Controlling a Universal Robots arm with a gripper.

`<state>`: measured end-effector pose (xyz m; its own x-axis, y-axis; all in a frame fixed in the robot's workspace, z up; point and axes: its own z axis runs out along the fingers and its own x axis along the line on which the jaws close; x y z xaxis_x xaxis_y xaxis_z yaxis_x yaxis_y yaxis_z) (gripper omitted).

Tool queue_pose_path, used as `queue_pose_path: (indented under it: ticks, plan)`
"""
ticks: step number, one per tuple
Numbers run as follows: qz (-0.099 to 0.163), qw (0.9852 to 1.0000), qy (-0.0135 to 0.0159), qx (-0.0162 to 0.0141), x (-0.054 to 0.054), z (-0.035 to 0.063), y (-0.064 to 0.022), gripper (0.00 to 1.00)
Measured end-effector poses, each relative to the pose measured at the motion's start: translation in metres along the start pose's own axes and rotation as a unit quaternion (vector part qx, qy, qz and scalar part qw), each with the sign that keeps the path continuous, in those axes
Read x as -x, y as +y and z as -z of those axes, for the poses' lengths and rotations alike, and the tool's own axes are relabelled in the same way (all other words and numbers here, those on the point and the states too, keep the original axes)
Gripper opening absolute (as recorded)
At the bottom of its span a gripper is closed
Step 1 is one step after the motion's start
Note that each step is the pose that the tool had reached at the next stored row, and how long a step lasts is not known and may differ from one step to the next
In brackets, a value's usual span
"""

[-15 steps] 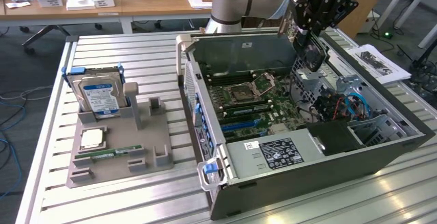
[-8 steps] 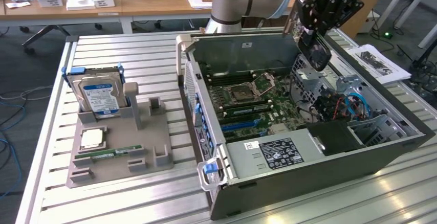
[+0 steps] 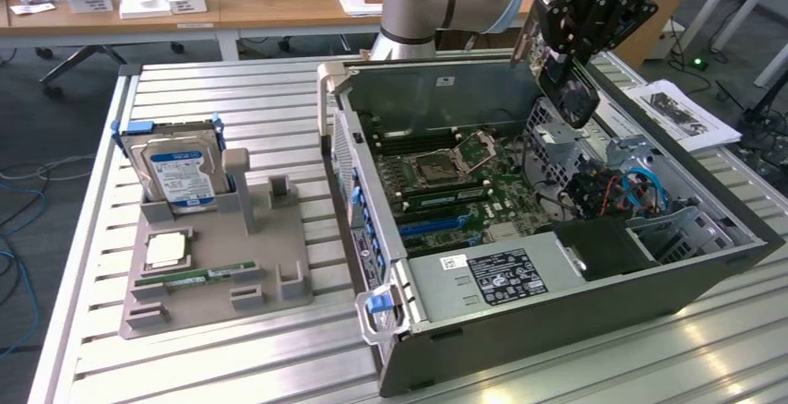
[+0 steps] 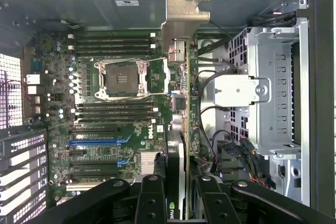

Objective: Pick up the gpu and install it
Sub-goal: 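Insert the gpu into the slot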

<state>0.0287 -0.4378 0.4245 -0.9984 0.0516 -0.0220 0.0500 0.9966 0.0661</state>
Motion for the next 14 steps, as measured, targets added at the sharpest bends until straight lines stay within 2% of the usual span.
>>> queue_pose_path:
  ticks: [8, 14]
  plan:
    - [0.001, 1.0, 0.0, 0.0, 0.0, 0.0, 0.0, 0.27]
    - [0.019, 0.9998, 0.0012, 0.0004, 0.0, 0.0, 0.0, 0.27]
